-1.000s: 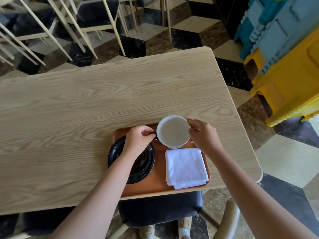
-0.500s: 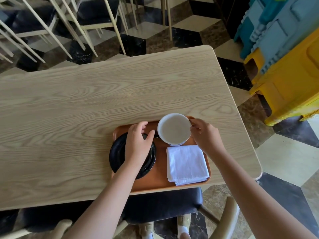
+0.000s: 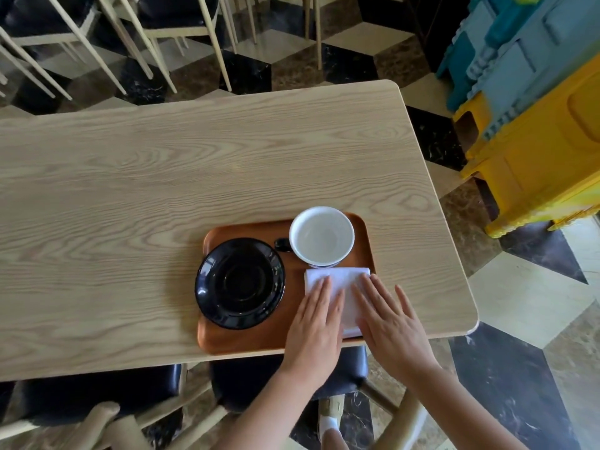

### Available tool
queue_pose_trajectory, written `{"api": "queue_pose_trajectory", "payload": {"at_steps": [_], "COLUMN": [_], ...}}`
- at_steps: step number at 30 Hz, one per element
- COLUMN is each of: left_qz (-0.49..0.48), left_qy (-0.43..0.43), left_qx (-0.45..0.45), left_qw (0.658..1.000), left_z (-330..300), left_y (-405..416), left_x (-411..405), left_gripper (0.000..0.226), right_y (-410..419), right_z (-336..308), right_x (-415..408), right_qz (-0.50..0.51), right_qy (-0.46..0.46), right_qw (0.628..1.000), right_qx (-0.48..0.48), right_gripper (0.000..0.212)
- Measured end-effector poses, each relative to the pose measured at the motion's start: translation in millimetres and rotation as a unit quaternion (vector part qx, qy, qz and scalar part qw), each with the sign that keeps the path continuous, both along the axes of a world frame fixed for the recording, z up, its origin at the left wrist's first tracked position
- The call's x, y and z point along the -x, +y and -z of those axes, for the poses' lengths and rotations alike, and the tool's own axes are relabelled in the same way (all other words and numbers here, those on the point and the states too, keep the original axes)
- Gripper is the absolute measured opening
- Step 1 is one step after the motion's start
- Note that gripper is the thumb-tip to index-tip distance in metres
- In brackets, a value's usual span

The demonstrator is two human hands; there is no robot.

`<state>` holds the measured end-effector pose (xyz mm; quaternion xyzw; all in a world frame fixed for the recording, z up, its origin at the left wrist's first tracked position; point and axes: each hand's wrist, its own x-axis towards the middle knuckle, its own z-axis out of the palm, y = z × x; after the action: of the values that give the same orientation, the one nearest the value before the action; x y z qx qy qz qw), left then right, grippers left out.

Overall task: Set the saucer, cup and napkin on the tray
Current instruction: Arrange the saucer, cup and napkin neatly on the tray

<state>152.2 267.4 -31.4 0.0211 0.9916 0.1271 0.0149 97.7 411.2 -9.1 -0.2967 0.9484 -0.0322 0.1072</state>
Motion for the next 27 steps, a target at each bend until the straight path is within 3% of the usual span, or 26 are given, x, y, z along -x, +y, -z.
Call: {"api": "queue_pose_trajectory", "payload": {"at_steps": [23,27], "left_qz": [-0.011,-0.012], "left_qy": [-0.035,-0.069], "left_qx": [0.029,0.042], "left_qw": [0.999,0.997], "left_z": [3,-24], "left_y": [-25,-23], "left_x": [-18,-14], "left_gripper": [0.052,0.055], "right_y": [-27,-29], "right_z": [11,-10], "right_x": [-13,-9], "right_qz": [-0.03,0.004], "right_qy": [0.026,-0.018], "right_qw": [0.999,0.999], "right_qx": [0.021,0.029], "right_gripper": [0.047,0.049]}}
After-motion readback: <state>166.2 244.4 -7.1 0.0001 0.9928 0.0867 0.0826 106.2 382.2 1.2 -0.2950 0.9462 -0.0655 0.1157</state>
